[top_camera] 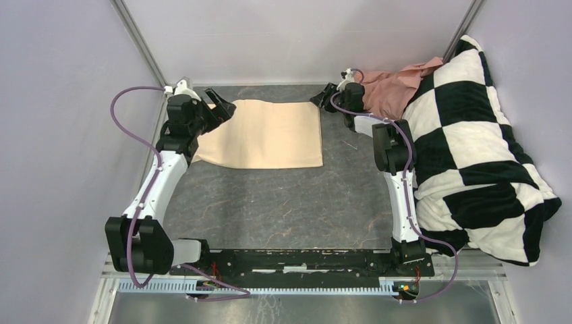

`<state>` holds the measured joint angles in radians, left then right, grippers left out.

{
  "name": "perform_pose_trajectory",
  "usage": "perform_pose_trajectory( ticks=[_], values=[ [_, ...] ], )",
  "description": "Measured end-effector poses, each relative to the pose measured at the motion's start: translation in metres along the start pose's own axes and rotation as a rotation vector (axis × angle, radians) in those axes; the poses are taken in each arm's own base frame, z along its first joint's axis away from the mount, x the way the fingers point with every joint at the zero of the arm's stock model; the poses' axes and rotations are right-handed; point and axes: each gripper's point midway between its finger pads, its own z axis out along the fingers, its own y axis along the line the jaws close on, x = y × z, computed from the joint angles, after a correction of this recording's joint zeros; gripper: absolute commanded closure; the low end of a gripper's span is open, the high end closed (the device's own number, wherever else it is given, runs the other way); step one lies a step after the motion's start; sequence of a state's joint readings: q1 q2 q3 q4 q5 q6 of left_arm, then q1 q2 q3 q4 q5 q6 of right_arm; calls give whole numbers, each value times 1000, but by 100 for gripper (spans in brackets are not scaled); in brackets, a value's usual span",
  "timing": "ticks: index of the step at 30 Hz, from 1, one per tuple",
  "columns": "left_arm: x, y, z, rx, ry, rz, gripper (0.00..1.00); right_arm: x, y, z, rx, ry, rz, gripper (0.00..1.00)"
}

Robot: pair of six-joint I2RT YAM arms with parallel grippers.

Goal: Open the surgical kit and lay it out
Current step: Open the surgical kit at the center of the board.

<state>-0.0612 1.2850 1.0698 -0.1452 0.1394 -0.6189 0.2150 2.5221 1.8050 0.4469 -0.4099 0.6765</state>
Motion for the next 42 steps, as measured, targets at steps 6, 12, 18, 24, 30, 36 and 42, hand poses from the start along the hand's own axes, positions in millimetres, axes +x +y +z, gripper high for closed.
perform_pose_trajectory(
  ticks=[6, 12, 18, 24, 30, 36, 42],
  values=[
    [15, 12, -2, -12, 25, 61, 3, 0, -1, 0, 3, -1, 0, 45],
    [11, 12, -10, -13, 1, 105, 4, 0, -4, 3, 10, 1, -1, 44],
    [6, 11, -14, -14, -17, 117, 3, 2, -8, 3, 26, 5, -11, 43],
    [6, 12, -14, -18, -18, 117, 3, 3, -11, 5, 36, 11, -12, 45],
    [7, 13, -13, -20, -17, 116, 3, 5, -14, 8, 36, 12, -13, 45],
    [7, 13, -13, -20, -15, 116, 3, 6, -12, 8, 23, 20, -8, 48],
    [8, 14, -12, -23, -11, 116, 3, 10, -7, 9, 10, 30, -33, 48]
  ],
)
